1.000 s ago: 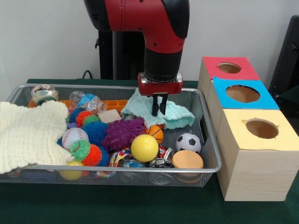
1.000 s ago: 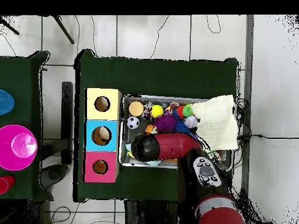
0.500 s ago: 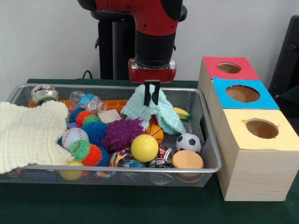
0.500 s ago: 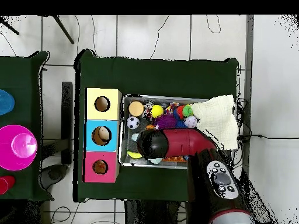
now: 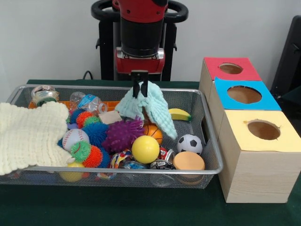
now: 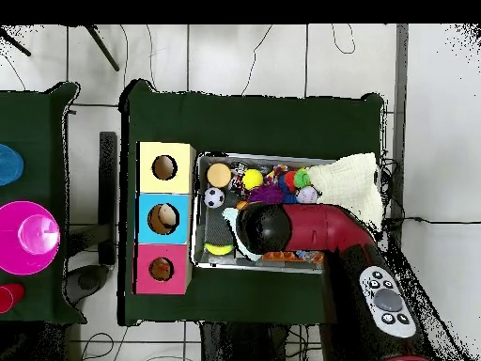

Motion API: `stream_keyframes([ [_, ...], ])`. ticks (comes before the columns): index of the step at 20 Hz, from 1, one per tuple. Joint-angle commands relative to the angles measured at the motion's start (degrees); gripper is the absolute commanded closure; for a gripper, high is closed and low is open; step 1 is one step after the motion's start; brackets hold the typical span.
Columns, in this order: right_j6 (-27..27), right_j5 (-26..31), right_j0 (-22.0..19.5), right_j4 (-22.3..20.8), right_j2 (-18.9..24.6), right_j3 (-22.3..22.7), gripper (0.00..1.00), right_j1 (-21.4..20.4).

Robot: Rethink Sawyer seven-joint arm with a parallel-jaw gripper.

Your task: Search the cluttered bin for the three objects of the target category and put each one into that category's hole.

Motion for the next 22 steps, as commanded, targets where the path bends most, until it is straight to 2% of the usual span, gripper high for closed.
stream_keyframes([
  [1, -17.62, 10.29, -4.48, -4.06, 7.51, -4.46, 1.00, -2.36],
  [15, -22.65, 17.69, -10.22, -7.49, 13.27, -7.90, 1.00, -3.84],
  [22, -22.34, 20.70, -11.61, -8.46, 15.84, -8.60, 1.00, -4.83],
])
